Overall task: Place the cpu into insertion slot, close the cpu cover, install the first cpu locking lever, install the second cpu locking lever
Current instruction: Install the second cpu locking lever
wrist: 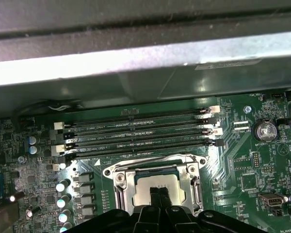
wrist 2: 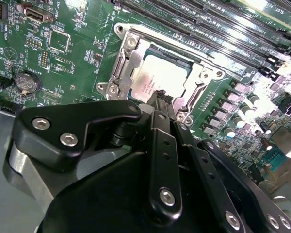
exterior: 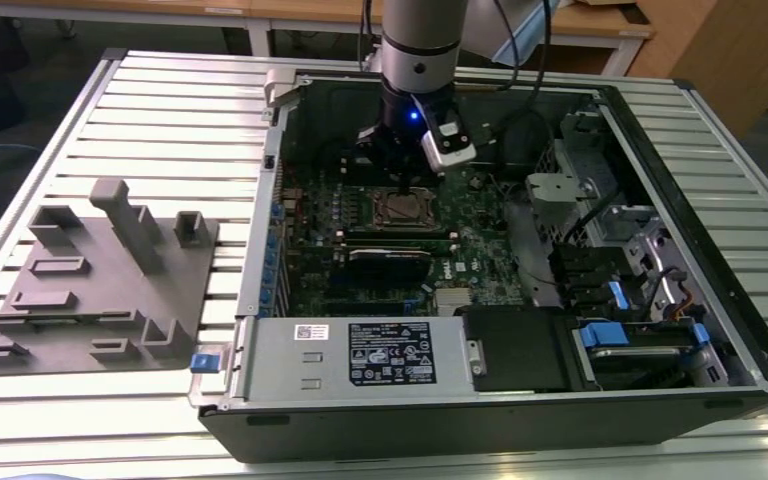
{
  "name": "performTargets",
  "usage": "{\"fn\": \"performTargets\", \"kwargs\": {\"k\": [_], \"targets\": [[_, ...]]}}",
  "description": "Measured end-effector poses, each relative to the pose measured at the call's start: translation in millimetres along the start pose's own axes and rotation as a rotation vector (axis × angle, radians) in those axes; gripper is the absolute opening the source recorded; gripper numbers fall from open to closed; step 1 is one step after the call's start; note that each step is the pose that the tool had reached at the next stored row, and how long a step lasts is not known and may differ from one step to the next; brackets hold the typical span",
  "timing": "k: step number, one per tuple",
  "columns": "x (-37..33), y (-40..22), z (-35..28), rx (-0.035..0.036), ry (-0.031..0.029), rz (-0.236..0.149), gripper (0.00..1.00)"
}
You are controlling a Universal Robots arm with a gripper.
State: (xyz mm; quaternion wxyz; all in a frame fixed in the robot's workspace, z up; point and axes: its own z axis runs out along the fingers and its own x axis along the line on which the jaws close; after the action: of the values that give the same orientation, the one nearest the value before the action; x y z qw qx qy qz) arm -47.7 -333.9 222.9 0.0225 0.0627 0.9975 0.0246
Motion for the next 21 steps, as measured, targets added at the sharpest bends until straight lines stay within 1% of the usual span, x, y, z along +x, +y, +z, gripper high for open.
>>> {"fn": "performTargets", "kwargs": {"k": [7, 13, 21], "targets": [[-0.1, 0.1, -0.9, -0.0004, -0.0003, 0.000, 0.11], [-0.5, -2.8, -1.0, -0.0004, -0.0003, 0.000, 0.11], [-1.9, -14.0, -1.5, -0.0004, -0.0002, 0.000, 0.11]]}}
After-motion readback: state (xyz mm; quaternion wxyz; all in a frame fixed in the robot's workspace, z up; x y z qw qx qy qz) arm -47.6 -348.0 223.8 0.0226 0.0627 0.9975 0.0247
